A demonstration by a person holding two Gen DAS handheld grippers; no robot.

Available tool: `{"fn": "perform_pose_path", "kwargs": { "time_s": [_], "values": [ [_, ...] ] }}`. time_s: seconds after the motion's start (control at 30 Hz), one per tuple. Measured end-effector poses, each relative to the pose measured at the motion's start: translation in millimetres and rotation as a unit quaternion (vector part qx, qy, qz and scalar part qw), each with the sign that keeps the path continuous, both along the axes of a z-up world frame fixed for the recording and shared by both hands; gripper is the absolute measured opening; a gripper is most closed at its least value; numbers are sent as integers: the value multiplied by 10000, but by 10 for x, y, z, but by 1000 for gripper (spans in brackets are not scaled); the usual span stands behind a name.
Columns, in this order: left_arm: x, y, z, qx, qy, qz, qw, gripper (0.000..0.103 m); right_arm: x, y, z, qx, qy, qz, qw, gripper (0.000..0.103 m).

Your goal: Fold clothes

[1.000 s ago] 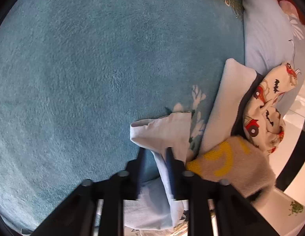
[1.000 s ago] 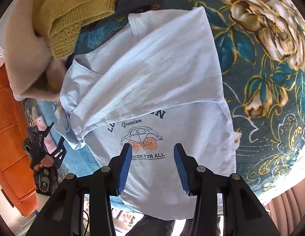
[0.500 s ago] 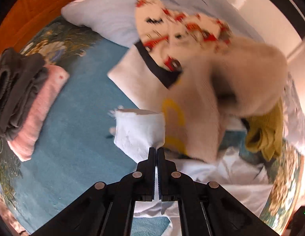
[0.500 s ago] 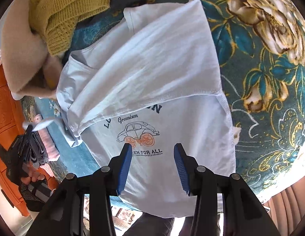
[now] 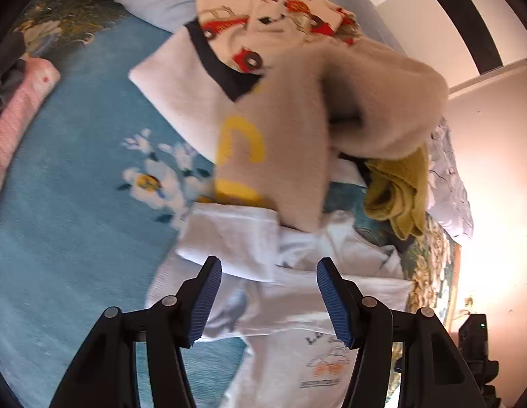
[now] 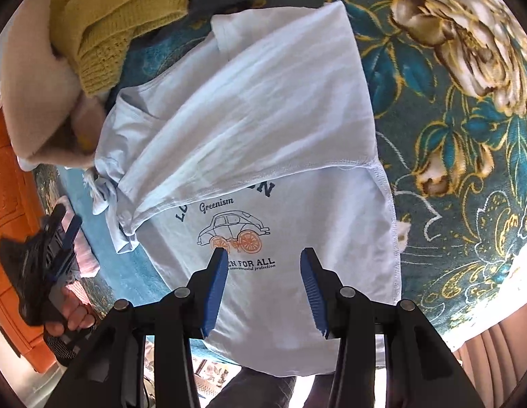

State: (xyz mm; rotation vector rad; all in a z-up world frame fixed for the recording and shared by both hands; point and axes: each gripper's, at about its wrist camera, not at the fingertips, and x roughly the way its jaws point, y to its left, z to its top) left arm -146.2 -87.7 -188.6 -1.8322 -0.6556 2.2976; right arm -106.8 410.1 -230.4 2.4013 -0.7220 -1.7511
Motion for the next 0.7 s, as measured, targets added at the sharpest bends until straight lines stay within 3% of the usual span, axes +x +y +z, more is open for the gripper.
{"fn": "perform_pose_path", "kwargs": {
  "time_s": [0.1, 0.17, 0.2, 0.3, 0.4, 0.5, 0.53, 0.63, 0.7],
  "values": [
    [-150, -208, -217, -538, -103, -170, 9984, 61, 11, -34, -41, -30, -53, 18, 10000, 46],
    [-280, -257, -412, -648, -305, -375, 9967, 61, 15, -82, -43, -46, -62, 110, 9999, 46],
    [-341, -263, -505, -544, -454, -461, 9964, 61, 14, -106, -38, -54, -59, 165, 9998, 46],
    [-416, -278, -694, 378, -892, -373, 9946, 61, 10, -156, -20, -52, -38, 303, 9995, 46],
    [-377, -285, -787, 603, -926, -120, 9938, 58, -2, -151, -32, -7, -70, 291, 9996, 46],
    [-329, -255, -758, 647, -770, -119, 9949, 13, -21, -155, -21, 3, -72, 272, 9996, 46],
    [-313, -241, -738, 648, -703, -143, 9953, 4, -28, -165, -6, -3, -53, 289, 9996, 46],
    [-284, -224, -584, 691, -452, -175, 9964, 3, -50, -193, 39, -19, 3, 338, 9994, 46],
    [-250, -345, -367, 766, -136, 172, 9968, 3, -65, -213, 70, -30, 41, 372, 9993, 46]
  ]
}}
